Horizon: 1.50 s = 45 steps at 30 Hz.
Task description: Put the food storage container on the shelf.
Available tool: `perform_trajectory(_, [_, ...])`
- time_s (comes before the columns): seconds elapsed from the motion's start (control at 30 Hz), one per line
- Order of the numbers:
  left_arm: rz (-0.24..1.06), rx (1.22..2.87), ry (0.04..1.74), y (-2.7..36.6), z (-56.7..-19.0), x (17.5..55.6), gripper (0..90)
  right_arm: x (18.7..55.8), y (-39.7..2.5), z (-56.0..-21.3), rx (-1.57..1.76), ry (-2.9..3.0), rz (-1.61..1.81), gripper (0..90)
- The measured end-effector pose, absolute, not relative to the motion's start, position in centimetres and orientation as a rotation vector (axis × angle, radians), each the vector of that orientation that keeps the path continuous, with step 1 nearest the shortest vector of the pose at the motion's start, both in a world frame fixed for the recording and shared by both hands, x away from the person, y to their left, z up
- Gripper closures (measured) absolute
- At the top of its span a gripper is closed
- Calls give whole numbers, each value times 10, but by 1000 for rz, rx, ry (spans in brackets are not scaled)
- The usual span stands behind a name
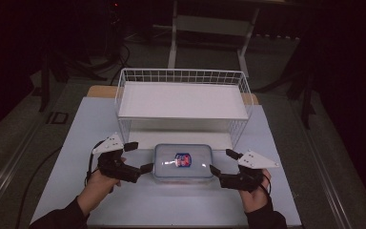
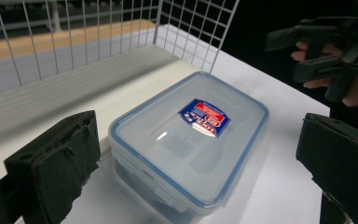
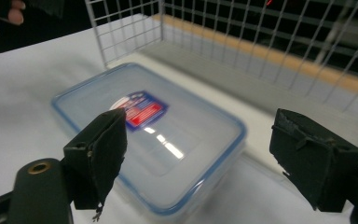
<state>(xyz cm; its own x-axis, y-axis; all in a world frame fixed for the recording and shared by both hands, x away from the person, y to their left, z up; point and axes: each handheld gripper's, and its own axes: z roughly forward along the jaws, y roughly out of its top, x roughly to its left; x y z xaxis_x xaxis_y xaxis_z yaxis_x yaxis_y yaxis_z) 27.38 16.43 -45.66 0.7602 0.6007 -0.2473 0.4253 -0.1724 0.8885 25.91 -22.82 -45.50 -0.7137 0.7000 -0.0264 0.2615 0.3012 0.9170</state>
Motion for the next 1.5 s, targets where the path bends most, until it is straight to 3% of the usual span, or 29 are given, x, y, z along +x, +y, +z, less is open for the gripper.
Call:
perform_trajectory(0.27, [-7,1762,1002,162,-479,306,0,256,-229,-450,887,2110,1413,107])
perform_trajectory(0.73, [-399,1719,1259,156,-522,337,9,253,-222,-457,909,2109,1367,100])
perform_trajectory(0.83, [-460,1700,1305,155,-529,340,52,253,-221,-458,911,2121,1365,100])
perform_trajectory(0.9, [-472,1695,1320,155,-533,341,142,253,-221,-459,911,2125,1358,100])
perform_trajectory(1.0, [-543,1667,1313,156,-537,343,206,254,-221,-460,920,2130,1353,101])
perform_trajectory(1.1, [-615,1630,1275,159,-539,344,353,254,-223,-461,934,2131,1355,105])
perform_trajectory(1.17, [-605,1624,1269,162,-538,343,389,255,-224,-462,956,2137,1356,106])
perform_trajectory(1.23, [-593,1621,1260,165,-534,343,497,256,-226,-464,968,2152,1358,123])
perform_trajectory(1.5, [-590,1618,1241,167,-533,340,517,267,-229,-474,1085,2222,1405,139])
